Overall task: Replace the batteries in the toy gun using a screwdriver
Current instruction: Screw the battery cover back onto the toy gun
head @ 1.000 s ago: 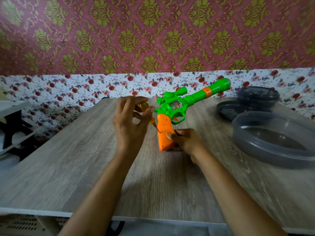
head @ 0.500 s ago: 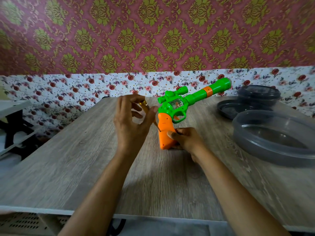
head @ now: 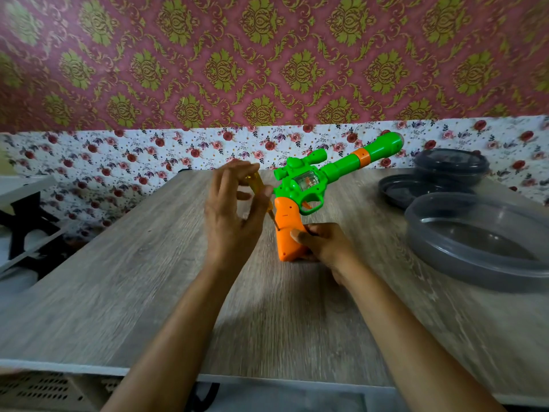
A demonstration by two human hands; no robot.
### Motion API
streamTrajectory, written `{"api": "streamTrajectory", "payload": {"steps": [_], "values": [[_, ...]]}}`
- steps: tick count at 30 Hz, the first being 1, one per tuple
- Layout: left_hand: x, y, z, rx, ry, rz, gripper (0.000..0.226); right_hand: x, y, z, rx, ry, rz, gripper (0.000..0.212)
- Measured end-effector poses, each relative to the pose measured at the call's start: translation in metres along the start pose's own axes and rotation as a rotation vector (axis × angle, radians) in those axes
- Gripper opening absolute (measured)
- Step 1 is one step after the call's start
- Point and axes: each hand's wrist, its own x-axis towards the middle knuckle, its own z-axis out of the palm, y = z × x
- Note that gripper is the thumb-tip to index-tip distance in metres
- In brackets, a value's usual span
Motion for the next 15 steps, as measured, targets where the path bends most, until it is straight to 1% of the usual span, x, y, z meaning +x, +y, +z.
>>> {"api": "streamTrajectory", "payload": {"steps": [3, 5, 8, 10, 15], "values": [[0.0003, -0.0046, 0.0003, 0.095, 0.044, 0.011, 0.025, 0.0005, 0.0006, -0.0001, -0.011, 0.008, 0.006, 0.031], [0.0014, -0.0069, 0.0002, 0.073, 0.054, -0.006, 0.030, 0.0015, 0.0011, -0.0005, -0.014, 0.012, 0.010, 0.031], [0.0018, -0.0052, -0.0002, 0.068, 0.012, -0.002, 0.040, 0.0018, 0.0012, -0.0006, -0.009, 0.007, 0.010, 0.032], [0.0009, -0.0021, 0.0000, 0.075, -0.020, 0.014, 0.043, 0.0016, 0.0017, -0.0010, -0.010, 0.000, 0.006, 0.032], [0.0002, 0.0014, 0.0002, 0.037, -0.004, 0.011, 0.026, 0.0011, 0.0018, -0.0018, -0.033, -0.017, 0.003, 0.034]]}}
